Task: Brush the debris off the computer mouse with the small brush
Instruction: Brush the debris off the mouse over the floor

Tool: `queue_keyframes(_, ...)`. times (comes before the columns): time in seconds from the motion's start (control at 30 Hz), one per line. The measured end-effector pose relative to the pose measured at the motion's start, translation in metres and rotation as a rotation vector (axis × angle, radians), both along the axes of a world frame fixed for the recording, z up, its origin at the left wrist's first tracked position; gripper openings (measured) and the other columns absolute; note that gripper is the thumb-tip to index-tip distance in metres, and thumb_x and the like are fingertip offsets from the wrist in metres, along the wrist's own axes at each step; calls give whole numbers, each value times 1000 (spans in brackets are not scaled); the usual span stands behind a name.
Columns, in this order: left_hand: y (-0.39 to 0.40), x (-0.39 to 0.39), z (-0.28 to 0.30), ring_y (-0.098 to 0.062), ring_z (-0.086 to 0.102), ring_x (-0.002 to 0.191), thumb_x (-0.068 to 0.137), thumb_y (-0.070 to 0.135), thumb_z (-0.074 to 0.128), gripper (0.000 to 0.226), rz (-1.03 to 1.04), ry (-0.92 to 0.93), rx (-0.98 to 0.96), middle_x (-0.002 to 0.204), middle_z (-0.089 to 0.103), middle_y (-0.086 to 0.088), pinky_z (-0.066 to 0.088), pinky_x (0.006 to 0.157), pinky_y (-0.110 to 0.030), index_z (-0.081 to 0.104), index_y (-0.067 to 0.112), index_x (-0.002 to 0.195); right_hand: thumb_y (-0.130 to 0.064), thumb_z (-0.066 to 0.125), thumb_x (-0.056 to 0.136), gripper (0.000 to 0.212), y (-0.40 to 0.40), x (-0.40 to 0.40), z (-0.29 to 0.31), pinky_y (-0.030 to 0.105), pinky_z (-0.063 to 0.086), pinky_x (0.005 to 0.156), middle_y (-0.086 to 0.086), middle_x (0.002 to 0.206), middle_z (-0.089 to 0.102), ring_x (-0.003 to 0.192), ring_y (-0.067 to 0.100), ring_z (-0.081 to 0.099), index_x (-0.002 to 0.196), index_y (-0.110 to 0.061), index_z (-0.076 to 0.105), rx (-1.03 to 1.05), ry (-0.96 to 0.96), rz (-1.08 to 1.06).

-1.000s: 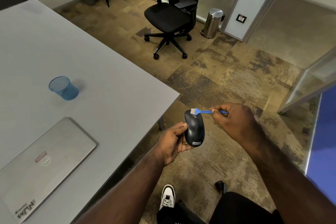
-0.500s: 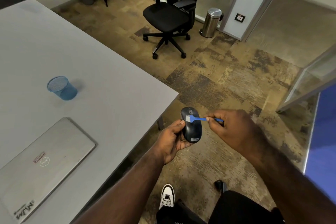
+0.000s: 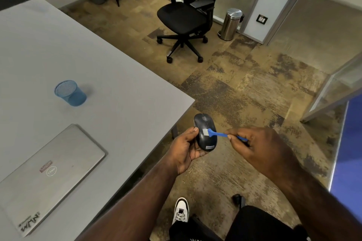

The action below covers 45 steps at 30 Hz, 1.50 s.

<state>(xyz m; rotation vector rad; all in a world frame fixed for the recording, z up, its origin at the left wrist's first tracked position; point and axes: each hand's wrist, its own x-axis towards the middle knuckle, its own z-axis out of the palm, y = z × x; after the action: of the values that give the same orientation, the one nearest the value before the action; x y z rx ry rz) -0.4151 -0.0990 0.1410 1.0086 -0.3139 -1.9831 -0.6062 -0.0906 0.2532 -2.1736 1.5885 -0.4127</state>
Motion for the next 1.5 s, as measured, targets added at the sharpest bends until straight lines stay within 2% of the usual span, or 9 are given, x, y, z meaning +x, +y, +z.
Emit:
queue_keyframes(0.2,0,-1,-2,-22,72,82,100,21,41,28,2,5,2,96,73,-9,61,69,-37,62,11,114,-41,55,88,24,5,-2,-8,32,55,57,-10,82,72,65,5,63,103,-33,73,146,161,120)
queue_keyframes(0.33,-1,1,-2,-25,71,89,100,22,41,31,6,5,28,108,71,-14,60,76,-41,60,9,121,-33,62,87,18,0,-12,-5,14,39,40,-14,61,63,50,0,58,99,-30,74,123,-48,-70)
queue_keyframes(0.5,-1,1,-4,-26,70,93,100,23,40,33,-7,36,49,115,68,-16,61,75,-40,60,10,123,-30,61,90,19,-9,-15,-15,14,30,35,-8,50,56,40,5,50,102,-25,75,77,-88,-212)
queue_keyframes(0.77,-4,1,-2,-26,70,93,100,21,37,31,-23,44,30,113,68,-14,59,78,-41,62,11,117,-26,61,90,14,-21,-11,-19,41,51,47,4,55,64,50,26,61,95,-22,74,75,-230,-291)
queue_keyframes(1.07,-5,1,-3,-26,68,96,101,21,38,32,-36,44,31,117,66,-15,57,82,-43,62,12,119,-25,60,91,16,-42,-7,-22,33,48,43,-2,50,59,43,20,55,95,-18,74,95,-232,-383)
queue_keyframes(1.2,-4,1,-3,-27,68,96,101,21,37,32,-40,42,22,117,66,-15,57,82,-44,61,12,120,-25,62,90,16,-46,-5,-23,16,32,34,-9,43,52,34,6,43,95,-19,75,130,-124,-338)
queue_keyframes(1.27,-2,1,-4,-25,69,93,101,20,37,31,-43,39,19,113,68,-13,57,81,-43,63,13,116,-28,59,91,19,-49,-7,-21,25,41,37,-6,52,58,41,10,52,99,-18,74,110,-52,-374)
queue_keyframes(1.37,-2,1,-4,-22,70,88,100,20,37,29,-68,9,0,104,70,-9,58,79,-40,64,15,110,-25,59,92,16,-52,-4,-11,30,55,48,2,55,63,51,21,63,93,-19,73,103,-223,-379)
queue_keyframes(1.5,0,-3,-2,-18,69,87,100,20,38,30,-102,-48,-28,105,69,-6,60,74,-36,63,17,116,-24,63,89,12,-51,12,-6,19,41,39,-7,45,58,37,3,48,89,-25,74,195,-222,-177)
